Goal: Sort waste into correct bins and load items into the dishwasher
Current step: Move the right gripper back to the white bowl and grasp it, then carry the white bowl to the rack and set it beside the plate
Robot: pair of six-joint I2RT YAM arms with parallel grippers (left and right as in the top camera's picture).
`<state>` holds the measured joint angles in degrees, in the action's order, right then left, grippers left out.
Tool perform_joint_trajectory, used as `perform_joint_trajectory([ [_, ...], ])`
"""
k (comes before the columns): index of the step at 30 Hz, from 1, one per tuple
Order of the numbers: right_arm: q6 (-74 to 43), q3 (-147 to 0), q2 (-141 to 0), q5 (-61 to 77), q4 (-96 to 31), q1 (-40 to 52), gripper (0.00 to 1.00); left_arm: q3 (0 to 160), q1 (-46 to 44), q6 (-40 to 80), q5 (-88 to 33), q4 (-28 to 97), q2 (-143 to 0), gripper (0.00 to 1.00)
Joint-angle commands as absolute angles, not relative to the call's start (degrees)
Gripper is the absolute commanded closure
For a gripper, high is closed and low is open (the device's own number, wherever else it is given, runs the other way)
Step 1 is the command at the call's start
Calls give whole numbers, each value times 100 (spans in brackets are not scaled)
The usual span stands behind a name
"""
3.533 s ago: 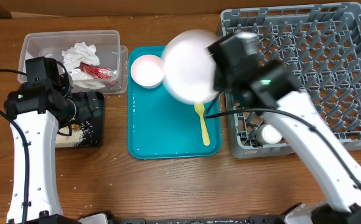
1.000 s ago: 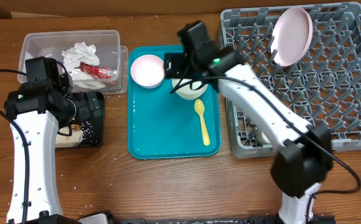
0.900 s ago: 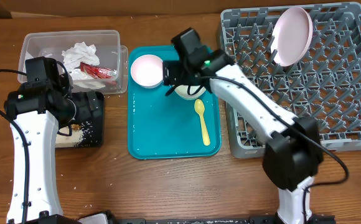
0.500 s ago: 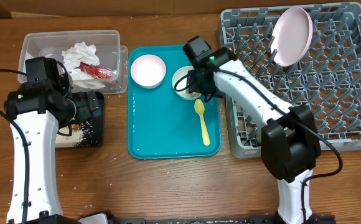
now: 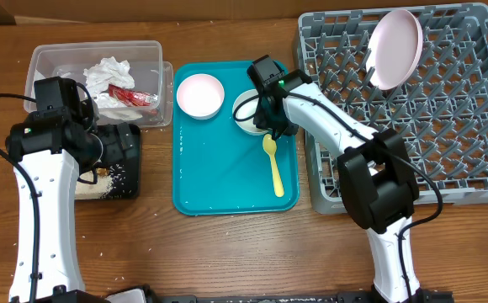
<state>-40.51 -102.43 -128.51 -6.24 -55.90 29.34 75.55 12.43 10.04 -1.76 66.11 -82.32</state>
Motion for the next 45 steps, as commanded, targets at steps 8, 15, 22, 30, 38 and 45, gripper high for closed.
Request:
perform_joint_trajectory([
  [8, -4005, -10436, -12650, -668, -5675, 2805, 85, 7535, 1273, 878, -239, 6593, -8250, 0],
  [15, -3293, -11153, -12042, -685, -6069, 2639, 93, 7535, 1273, 875, -239, 6593, -8250, 0],
  [22, -2709, -11996, -11323, -1072, -6486, 2578, 96, 7535, 1273, 878, -239, 6593, -8250, 0],
  [30, -2696, -11856, -11222, -1046, -6584, 2591, 69, 7535, 1273, 878, -239, 6593, -8250, 0],
  [38, -3177, -11192, -12044, -392, -6604, 2635, 56, 7535, 1273, 878, -239, 6593, -8250, 0],
  [45, -3328, -10947, -12661, -285, -6458, 2698, 56, 7535, 1273, 878, -239, 6593, -8250, 0],
])
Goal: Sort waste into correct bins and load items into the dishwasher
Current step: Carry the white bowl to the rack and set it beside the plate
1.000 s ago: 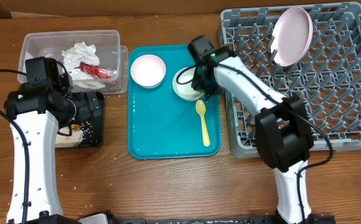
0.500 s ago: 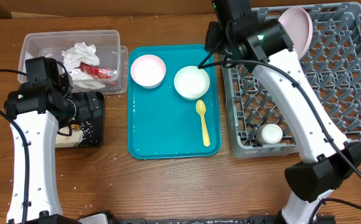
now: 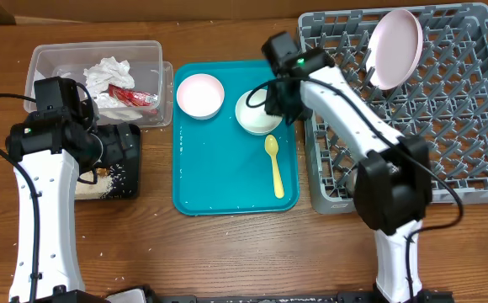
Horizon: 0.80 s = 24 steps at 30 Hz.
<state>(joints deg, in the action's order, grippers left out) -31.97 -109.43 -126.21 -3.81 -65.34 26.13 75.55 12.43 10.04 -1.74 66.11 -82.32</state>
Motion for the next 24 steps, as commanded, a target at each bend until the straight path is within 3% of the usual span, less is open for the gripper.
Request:
perform_joint_trajectory([
  [1, -3328, -10938, -12742, -285, -6434, 2718, 56, 7535, 1273, 878, -239, 6593, -8250, 0],
  [4, -3374, -10879, -12951, -287, -6331, 2731, 56, 7535, 1273, 878, -239, 6593, -8250, 0],
  [11, -3371, -10822, -13227, -283, -6241, 2735, 82, 7535, 1273, 878, -239, 6593, -8250, 0],
  [13, -3369, -10829, -13225, -285, -6217, 2735, 95, 7535, 1273, 878, -239, 6593, -8250, 0],
  [24, -2939, -11762, -12617, -296, -6652, 2493, 96, 7535, 1273, 878, -239, 6593, -8250, 0],
])
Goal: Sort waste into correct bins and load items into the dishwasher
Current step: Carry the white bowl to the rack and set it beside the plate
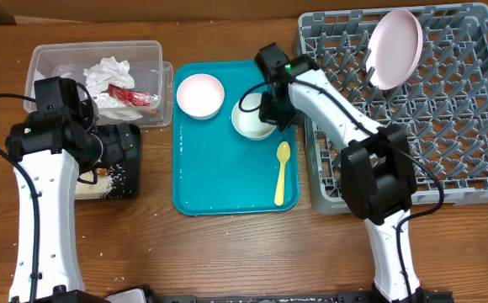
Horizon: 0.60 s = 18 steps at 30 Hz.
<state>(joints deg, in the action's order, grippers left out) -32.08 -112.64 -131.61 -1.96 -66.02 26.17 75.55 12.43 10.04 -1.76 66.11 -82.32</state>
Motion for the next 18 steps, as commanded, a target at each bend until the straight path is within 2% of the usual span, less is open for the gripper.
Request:
perform_joint_trajectory([
  [1, -2847, -11913, -12495, -336, -6707, 2493, 96, 7535, 1273, 878, -239, 6593, -8250, 0],
  [4, -2650, -12460, -12099, -762, -6923, 2493, 96, 7535, 1273, 878, -239, 6593, -8250, 0],
  [8, -2652, -12949, -11664, -2248, -7061, 2486, 96, 7535, 1273, 878, -239, 6593, -8250, 0],
  [14, -2788, -12798, -11633, -5153, -6757, 2318, 96, 7535, 1273, 878, -239, 6593, -8250, 0],
  [18, -2803, -12363, -11863, -6228, -6136, 2038, 96, 7535, 1273, 878, -239, 6593, -8250, 0],
])
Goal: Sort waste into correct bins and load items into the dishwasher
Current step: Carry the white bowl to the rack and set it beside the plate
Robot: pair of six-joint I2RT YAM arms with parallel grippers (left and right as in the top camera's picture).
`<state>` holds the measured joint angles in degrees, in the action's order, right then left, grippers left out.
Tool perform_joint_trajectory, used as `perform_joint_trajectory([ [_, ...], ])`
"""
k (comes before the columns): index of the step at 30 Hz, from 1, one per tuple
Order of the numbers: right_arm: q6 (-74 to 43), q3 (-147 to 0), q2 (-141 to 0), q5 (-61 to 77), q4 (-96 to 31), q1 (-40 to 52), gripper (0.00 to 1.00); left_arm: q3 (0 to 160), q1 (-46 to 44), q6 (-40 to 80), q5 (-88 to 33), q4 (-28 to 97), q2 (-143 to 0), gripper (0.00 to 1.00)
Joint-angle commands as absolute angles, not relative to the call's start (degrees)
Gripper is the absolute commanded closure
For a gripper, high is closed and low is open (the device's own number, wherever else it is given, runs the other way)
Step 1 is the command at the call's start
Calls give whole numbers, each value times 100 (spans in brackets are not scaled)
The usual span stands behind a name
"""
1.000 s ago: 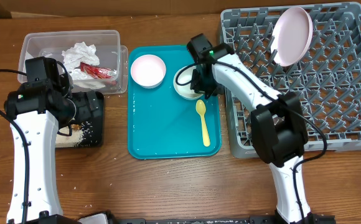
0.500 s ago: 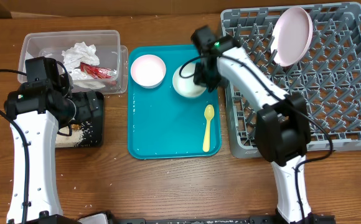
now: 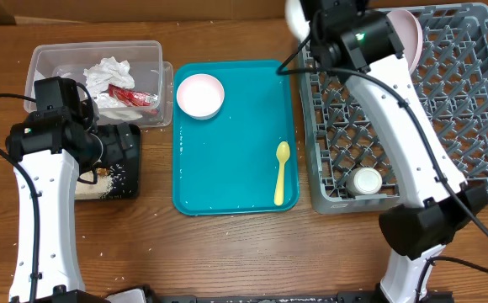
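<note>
My right gripper (image 3: pixel 309 18) is raised high over the near-left corner of the grey dish rack (image 3: pixel 471 109), shut on a white bowl (image 3: pixel 294 17) that shows edge-on at the top of the overhead view. On the teal tray (image 3: pixel 227 168) lie a pink bowl (image 3: pixel 199 94) and a yellow spoon (image 3: pixel 281 172). A pink plate (image 3: pixel 411 29) stands in the rack, partly behind my arm. My left gripper (image 3: pixel 101 145) hangs at the black bin (image 3: pixel 124 172); its fingers are too dark against it to read.
A clear bin (image 3: pixel 55 61) at the back left holds crumpled tissue (image 3: pixel 108 74) and a red wrapper (image 3: pixel 133 97). Rice grains lie in the black bin and on the table beside it. A small white round item (image 3: pixel 366 180) sits in the rack's front-left part.
My right gripper was low on the white bowl at the tray's back right. Now it is high over the rack's corner with the bowl in it, and the tray spot is bare.
My right gripper was at the white bowl on the tray, with the spoon just below it. Later the bowl sat slightly shifted and the spoon lay lower and to the right. Now the bowl is off the tray, held high. The left arm stayed still.
</note>
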<state>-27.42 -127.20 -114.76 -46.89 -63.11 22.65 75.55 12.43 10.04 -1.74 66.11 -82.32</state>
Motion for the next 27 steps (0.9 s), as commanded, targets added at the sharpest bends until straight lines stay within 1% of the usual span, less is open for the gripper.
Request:
perform_joint_trajectory([
  [1, -2801, -12272, -11939, -6353, -6003, 1981, 96, 7535, 1273, 878, -239, 6593, -8250, 0],
  [4, -2799, -11876, -12237, -6829, -5389, 1811, 96, 7535, 1273, 878, -239, 6593, -8250, 0],
  [11, -1940, -11552, -12772, -6873, -4370, 1745, 96, 7535, 1273, 878, -239, 6593, -8250, 0],
  [21, -1925, -11550, -13347, -6785, -4294, 1776, 96, 7535, 1273, 878, -239, 6593, -8250, 0],
  [27, -1968, -11550, -13408, -6740, -4200, 1793, 96, 7535, 1273, 878, -239, 6593, -8250, 0],
])
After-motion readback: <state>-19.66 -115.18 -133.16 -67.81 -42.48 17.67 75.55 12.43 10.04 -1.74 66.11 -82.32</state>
